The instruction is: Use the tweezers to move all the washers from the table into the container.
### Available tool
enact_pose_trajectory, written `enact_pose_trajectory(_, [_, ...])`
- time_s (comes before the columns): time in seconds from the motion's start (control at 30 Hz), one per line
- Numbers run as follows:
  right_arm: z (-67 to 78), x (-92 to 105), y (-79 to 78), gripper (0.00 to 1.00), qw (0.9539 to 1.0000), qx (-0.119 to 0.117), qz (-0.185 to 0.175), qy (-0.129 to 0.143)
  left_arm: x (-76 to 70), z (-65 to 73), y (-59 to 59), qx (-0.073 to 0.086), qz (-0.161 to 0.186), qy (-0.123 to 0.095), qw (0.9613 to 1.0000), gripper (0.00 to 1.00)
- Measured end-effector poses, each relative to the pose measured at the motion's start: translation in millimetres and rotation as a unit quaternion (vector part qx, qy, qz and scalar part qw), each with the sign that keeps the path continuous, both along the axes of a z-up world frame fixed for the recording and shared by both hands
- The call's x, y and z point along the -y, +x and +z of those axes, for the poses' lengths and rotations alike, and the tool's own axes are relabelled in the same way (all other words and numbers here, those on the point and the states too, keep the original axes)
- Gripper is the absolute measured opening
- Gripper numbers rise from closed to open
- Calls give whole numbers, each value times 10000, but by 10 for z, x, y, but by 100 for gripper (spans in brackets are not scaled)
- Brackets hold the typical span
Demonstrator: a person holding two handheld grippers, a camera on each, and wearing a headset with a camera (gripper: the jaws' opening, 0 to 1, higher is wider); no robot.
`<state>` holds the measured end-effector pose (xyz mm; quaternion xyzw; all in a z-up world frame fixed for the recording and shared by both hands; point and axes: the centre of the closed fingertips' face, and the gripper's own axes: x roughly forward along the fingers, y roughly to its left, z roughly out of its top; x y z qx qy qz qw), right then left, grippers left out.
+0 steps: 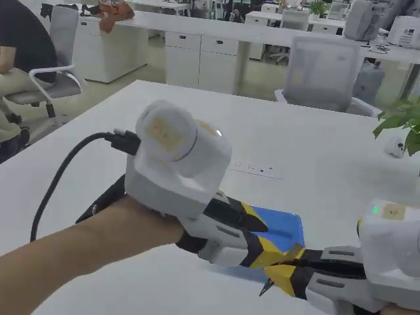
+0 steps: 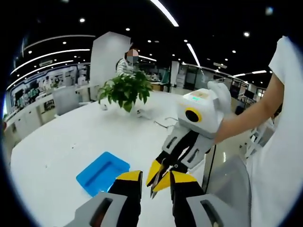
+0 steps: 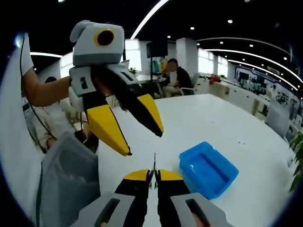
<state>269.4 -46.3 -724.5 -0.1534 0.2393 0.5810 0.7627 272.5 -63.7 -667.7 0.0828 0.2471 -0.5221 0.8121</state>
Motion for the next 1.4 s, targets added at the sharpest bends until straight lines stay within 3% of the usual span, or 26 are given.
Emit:
enact_pose_trajectory(0.07, [-41,-9,-73,2,9998,25,160,-122,67,-24,-61,-85,-211,-66,9997,19])
enact_pose_trajectory(0.13, [-104,-6,-111,2,9989,153,296,-318,103,-74,-94,-105,-311,4,9995,19])
enact_pose_trajectory(0.27, [-199,-15,-157,2,9975,193,437,-519,124,-188,-149,65,-522,204,9984,16])
enact_pose_trajectory(0.37, [-232,-11,-173,2,9967,199,505,-603,104,-264,-180,95,-645,302,9974,11])
enact_pose_trajectory(0.57, [-335,5,-219,2,9941,250,688,-800,120,-322,-244,114,-903,242,9956,6])
enact_pose_trajectory(0.73, [-401,12,-244,2,9917,298,803,-962,136,-431,-299,302,-1244,445,9908,0])
enact_pose_trajectory(0.83, [-478,28,-243,2,9921,205,748,-987,140,-476,-294,213,-1214,450,9914,0])
enact_pose_trajectory(0.97, [-604,61,-238,3,9896,245,738,-1207,103,-616,-293,240,-1177,637,9907,0])
enact_pose_trajectory(1.1, [-775,92,-225,3,9855,290,710,-1516,18,-823,-267,362,-1184,1134,9858,0])
enact_pose_trajectory(1.23, [-904,76,-185,4,9859,356,582,-1530,-30,-985,-266,457,-1274,1364,9814,0])
enact_pose_trajectory(1.3, [-956,65,-192,4,9875,219,450,-1496,-55,-1060,-269,396,-1299,1446,9801,0])
enact_pose_trajectory(1.4, [-1034,60,-191,5,9874,284,346,-1515,-73,-1154,-273,389,-1311,1508,9791,0])
